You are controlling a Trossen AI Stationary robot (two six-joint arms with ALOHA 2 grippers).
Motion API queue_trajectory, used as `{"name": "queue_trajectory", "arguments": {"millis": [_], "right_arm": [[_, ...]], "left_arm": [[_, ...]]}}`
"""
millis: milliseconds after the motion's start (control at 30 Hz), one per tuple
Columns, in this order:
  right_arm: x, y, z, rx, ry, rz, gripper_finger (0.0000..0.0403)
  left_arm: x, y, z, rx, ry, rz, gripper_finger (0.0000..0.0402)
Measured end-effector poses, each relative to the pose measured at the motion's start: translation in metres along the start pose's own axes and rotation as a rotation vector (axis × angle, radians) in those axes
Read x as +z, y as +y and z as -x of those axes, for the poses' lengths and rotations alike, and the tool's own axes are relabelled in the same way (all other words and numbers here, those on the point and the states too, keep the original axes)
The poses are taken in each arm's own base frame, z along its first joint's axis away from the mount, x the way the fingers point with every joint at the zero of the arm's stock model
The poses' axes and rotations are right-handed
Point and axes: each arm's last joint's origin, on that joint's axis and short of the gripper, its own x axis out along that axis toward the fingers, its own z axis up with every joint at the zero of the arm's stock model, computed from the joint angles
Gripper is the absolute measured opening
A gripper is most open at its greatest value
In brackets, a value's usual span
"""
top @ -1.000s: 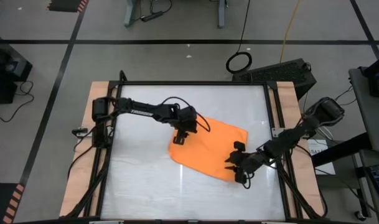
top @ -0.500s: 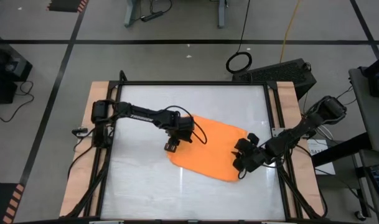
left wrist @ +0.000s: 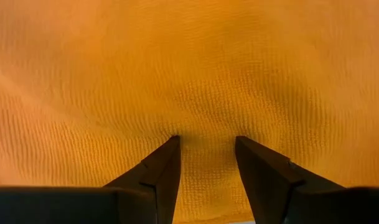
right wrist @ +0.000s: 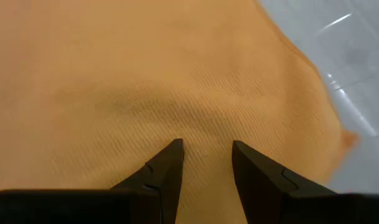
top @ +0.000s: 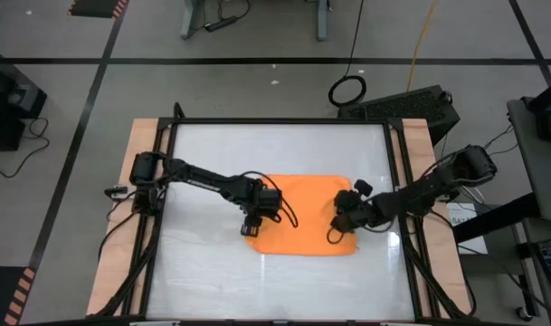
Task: Roll towel
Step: Fold the towel
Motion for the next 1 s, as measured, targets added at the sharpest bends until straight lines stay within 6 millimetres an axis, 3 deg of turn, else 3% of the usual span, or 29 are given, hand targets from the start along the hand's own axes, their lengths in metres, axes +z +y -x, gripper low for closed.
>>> {"name": "queue_trajectory", "arguments": {"millis": [367,600,800,1000], "right_arm": [[0.04,-0.04,-0.034,-0.1,-0.057,0.035,0.0132],[0.055,-0.041,-0.023,-0.019,-0.075,0.027,0.0132],[0.058,-0.025,0.005,0.097,-0.105,-0.036,0.0132],[0.039,0.002,0.026,0.241,-0.07,-0.1,0.0132]], "left_arm": [[0.015,-0.046,0.002,0.016,-0.101,0.108,0.0161],[0.027,-0.053,0.021,0.163,-0.104,-0.043,0.0161],[0.037,-0.026,0.029,0.379,-0.123,-0.249,0.0161],[0.04,0.03,0.033,0.32,-0.2,-0.235,0.0161]]}}
